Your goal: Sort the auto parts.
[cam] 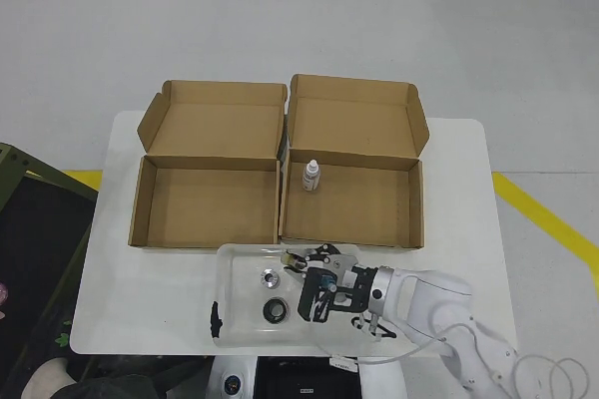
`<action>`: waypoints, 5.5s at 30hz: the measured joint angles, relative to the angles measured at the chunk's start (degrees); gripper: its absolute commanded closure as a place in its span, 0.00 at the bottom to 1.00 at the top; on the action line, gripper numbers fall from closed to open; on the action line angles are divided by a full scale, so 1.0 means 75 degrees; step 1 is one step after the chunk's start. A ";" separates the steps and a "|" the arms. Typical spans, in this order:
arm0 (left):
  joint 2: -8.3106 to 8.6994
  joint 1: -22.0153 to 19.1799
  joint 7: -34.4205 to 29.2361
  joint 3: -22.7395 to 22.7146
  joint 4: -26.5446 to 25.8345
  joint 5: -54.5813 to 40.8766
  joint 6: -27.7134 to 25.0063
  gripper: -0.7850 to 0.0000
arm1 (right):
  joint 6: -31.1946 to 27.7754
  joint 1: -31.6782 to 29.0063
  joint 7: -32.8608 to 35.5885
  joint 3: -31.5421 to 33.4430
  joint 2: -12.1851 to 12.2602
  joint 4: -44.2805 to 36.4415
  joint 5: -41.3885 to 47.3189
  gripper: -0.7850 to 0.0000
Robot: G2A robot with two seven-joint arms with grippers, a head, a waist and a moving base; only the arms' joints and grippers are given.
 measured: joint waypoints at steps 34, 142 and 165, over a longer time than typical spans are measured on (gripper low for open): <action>0.0000 0.0000 0.0000 0.0000 0.0000 0.0000 0.0000 0.00 | 0.0163 0.1172 0.0165 0.0658 -0.0085 0.1435 0.1498 1.00; 0.0000 0.0000 0.0000 0.0000 0.0000 0.0000 0.0000 0.00 | -0.0543 0.1611 0.2834 -0.1098 -0.0434 0.0808 0.1737 0.54; 0.0000 0.0000 0.0000 0.0000 0.0000 0.0000 0.0000 0.00 | -0.0438 0.2668 0.2764 -0.2683 -0.0922 0.2296 0.1567 0.53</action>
